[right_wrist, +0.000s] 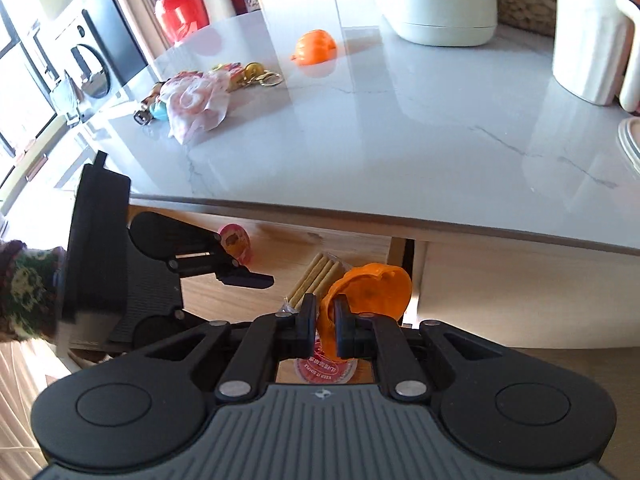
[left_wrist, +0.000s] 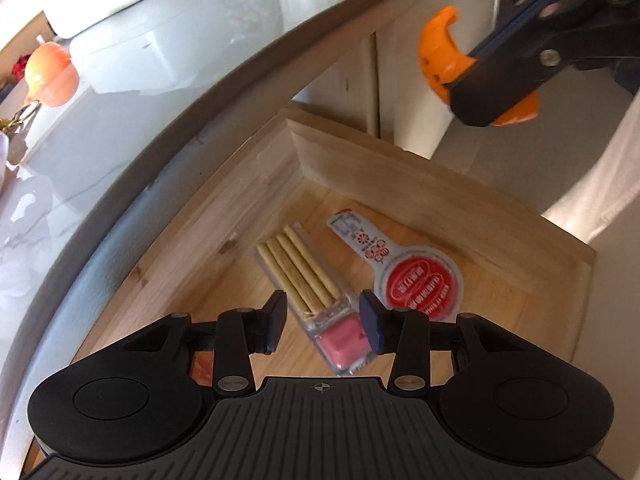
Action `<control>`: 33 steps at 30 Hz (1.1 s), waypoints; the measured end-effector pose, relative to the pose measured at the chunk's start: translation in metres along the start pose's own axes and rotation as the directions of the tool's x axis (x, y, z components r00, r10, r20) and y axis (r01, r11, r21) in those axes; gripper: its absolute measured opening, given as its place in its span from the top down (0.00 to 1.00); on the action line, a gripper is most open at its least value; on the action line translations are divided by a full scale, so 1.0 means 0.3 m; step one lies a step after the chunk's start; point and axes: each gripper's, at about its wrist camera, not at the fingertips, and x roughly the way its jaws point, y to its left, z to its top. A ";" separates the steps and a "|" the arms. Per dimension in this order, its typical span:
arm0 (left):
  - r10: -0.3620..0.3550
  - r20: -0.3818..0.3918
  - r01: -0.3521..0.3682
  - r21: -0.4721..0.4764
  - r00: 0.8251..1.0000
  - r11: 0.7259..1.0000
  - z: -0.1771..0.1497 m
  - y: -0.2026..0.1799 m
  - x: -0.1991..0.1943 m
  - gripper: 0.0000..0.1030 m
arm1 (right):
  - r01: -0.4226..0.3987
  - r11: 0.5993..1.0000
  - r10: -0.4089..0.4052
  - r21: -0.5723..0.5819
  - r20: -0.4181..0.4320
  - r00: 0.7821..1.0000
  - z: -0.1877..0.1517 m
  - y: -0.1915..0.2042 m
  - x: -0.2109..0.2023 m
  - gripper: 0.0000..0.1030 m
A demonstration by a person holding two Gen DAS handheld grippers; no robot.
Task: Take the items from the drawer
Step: 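Grasp the biscuit-stick tray with left tool while right tool holds orange piece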
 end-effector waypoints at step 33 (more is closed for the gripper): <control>-0.063 -0.172 0.078 0.079 0.983 0.994 -0.047 -0.072 -0.059 0.65 | -0.014 0.998 0.013 0.059 0.020 1.000 -0.020 -0.004 -0.046 0.91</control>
